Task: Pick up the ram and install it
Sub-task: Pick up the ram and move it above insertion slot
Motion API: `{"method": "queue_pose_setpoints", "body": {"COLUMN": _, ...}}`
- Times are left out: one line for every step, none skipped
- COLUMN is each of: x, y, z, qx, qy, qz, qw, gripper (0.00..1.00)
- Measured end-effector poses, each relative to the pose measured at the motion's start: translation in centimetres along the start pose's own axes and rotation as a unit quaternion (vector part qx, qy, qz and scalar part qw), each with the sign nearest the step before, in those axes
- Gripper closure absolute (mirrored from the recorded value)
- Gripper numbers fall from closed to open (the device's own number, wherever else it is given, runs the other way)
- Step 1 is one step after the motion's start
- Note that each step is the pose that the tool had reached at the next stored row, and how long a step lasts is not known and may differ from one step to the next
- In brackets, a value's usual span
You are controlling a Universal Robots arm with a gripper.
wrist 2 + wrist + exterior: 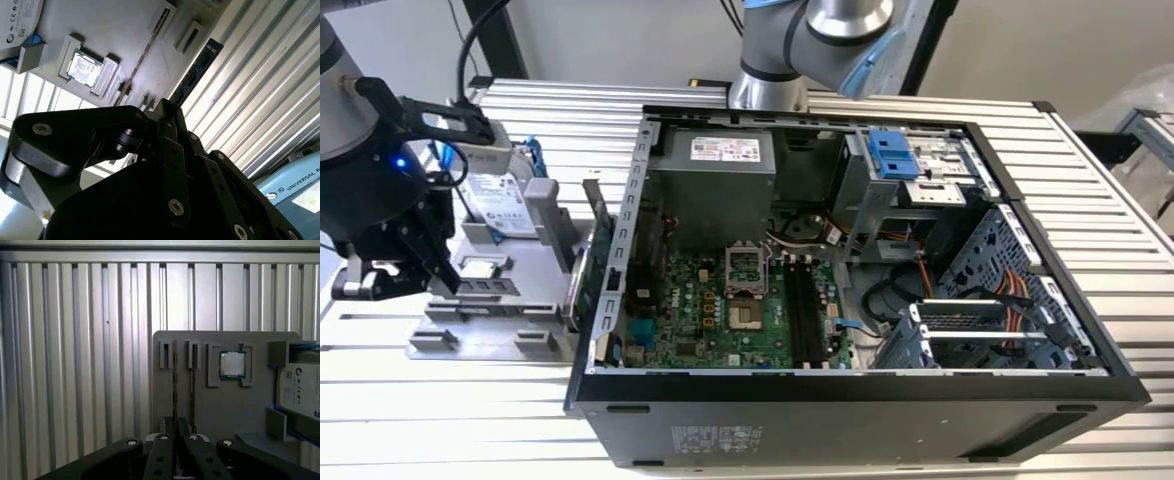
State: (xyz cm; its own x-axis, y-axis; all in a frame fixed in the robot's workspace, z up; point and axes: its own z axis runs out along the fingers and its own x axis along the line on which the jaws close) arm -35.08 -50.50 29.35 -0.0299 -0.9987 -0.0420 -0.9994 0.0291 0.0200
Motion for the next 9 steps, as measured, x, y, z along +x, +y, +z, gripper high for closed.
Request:
{"method": "queue_pose_setpoints", "body": {"x": 0.0, "y": 0.0, "z": -0.09, "qx": 0.0, "qy": 0.0, "qz": 0.0, "qw": 1.0, "gripper": 1.0}}
{"method": "queue_pose_setpoints", "body": {"x": -0.01, "y": 0.0, "z": -0.19, "qx": 0.0, "qy": -0.0001, "qz": 0.0, "qw": 1.0, "gripper": 1.0}}
{"method": "queue_pose_setpoints", "body": {"x": -0.01, "y": 0.0, "z": -0.28, "qx": 0.0, "qy": 0.0, "qz": 0.0, "qw": 1.0, "gripper": 1.0}}
{"method": "queue_pose_setpoints", "body": {"x": -0.02, "y": 0.01, "z": -0.39, "qx": 0.0, "qy": 0.0, "qz": 0.0, "qw": 1.0, "gripper": 1.0}}
{"method": "queue_pose_setpoints", "body": {"x": -0.02, "y": 0.01, "z": -0.48, "qx": 0.0, "qy": 0.0, "qz": 0.0, "qw": 1.0, "gripper": 1.0}}
{"method": "queue_pose_setpoints", "body": {"x": -0.03, "y": 0.01, "z": -0.57, "qx": 0.0, "qy": 0.0, "qz": 0.0, "qw": 1.0, "gripper": 1.0}}
{"method": "queue_pose_setpoints", "body": {"x": -0.03, "y": 0.01, "z": -0.65, "qx": 0.0001, "qy": -0.0001, "qz": 0.0, "qw": 1.0, "gripper": 1.0}}
{"method": "queue_pose_setpoints", "body": {"x": -0.03, "y": 0.01, "z": -0.75, "qx": 0.0, "qy": 0.0, "qz": 0.0, "qw": 1.0, "gripper": 1.0}}
{"method": "queue_pose_setpoints", "body": {"x": -0.04, "y": 0.02, "z": -0.84, "qx": 0.0, "qy": 0.0, "qz": 0.0, "qw": 1.0, "gripper": 1.0}}
